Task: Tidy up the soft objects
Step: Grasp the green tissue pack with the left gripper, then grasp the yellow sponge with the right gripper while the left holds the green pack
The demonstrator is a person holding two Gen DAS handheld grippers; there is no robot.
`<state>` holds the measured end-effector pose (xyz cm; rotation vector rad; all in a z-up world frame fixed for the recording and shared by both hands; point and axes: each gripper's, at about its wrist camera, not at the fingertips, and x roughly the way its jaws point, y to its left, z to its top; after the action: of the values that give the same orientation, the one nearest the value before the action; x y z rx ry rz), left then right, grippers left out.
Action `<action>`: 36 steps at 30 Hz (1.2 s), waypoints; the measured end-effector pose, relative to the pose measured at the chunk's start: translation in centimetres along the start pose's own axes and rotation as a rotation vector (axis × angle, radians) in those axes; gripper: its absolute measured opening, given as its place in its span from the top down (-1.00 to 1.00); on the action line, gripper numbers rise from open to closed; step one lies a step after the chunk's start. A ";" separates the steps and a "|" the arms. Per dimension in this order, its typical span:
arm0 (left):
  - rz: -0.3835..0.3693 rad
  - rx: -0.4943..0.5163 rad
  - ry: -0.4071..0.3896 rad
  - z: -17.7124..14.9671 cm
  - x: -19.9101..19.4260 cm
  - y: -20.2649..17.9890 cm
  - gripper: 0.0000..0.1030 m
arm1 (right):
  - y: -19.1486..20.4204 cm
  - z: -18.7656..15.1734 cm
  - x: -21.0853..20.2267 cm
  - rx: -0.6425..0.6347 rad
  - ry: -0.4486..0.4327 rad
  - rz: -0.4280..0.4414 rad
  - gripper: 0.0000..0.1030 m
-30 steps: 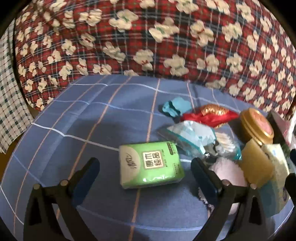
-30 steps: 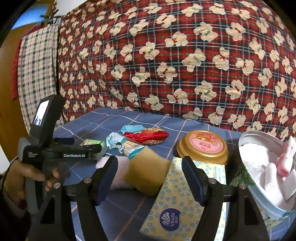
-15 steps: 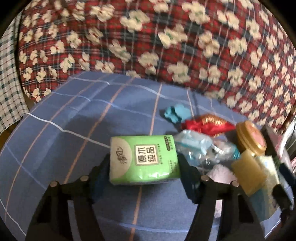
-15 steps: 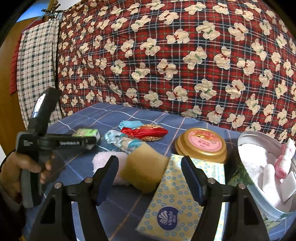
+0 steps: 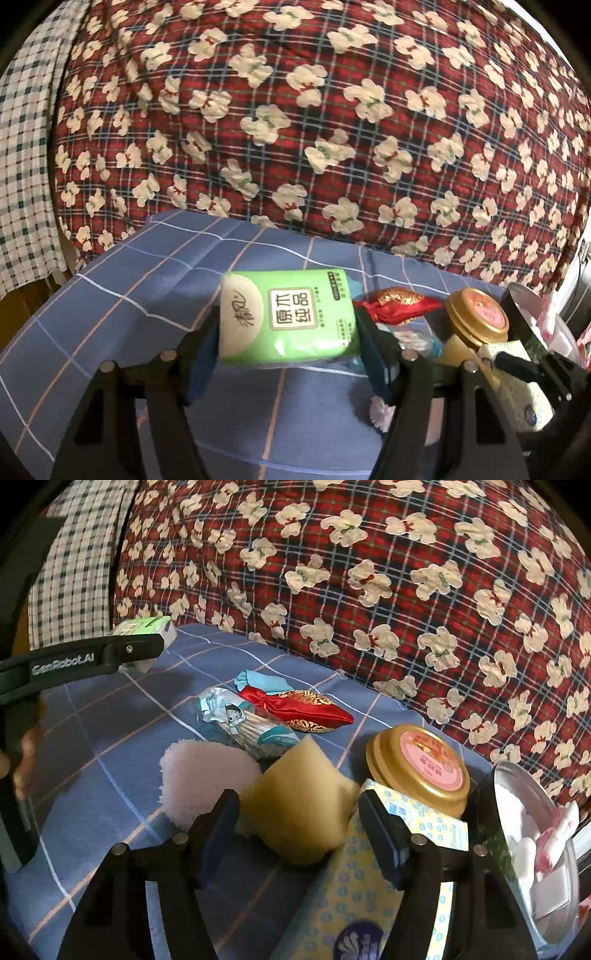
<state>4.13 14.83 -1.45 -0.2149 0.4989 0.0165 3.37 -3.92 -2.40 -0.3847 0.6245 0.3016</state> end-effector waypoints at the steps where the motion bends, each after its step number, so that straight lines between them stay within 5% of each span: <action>1: -0.003 0.003 0.000 0.1 0.0 0.0 -0.34 | -0.1 0.1 0.4 0.001 0.018 -0.001 0.13; 7: -0.015 -0.023 0.002 -0.2 0.0 0.1 -0.34 | -1.7 -0.3 -0.9 0.113 -0.072 0.116 0.25; 8: -0.020 -0.029 0.002 -0.2 0.0 0.2 -0.34 | -2.0 -0.4 -1.4 0.138 -0.106 0.151 0.47; 14: -0.017 -0.026 -0.012 -0.3 -0.2 0.0 -0.34 | -2.9 -0.2 -3.8 0.206 -0.237 0.205 0.51; 21: -0.011 -0.015 -0.002 -0.5 0.1 -0.2 -0.34 | -4.0 -0.9 -2.9 0.299 -0.184 0.348 0.50; 27: -0.015 -0.016 -0.006 -0.4 0.0 -0.2 -0.34 | -1.7 -0.3 -1.3 0.177 -0.094 0.245 0.47; 28: -0.018 -0.018 -0.008 -0.4 0.0 -0.2 -0.34 | -1.5 -0.3 -1.4 0.156 -0.096 0.220 0.37; 30: -0.022 -0.020 -0.010 -0.3 -0.2 -0.2 -0.34 | -1.4 -0.1 -1.1 0.129 -0.084 0.188 -0.34; 31: -0.023 -0.021 -0.010 -0.3 -0.2 -0.2 -0.34 | -1.4 -0.1 -0.9 0.131 -0.081 0.175 -0.44; 36: -0.028 -0.022 -0.012 -0.3 -0.3 -0.2 -0.34 | -2.2 -0.2 0.5 0.167 -0.045 0.198 -0.34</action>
<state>3.70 14.57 -1.53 -0.2430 0.4842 -0.0043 4.56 -5.85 -2.28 -0.1555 0.6396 0.4422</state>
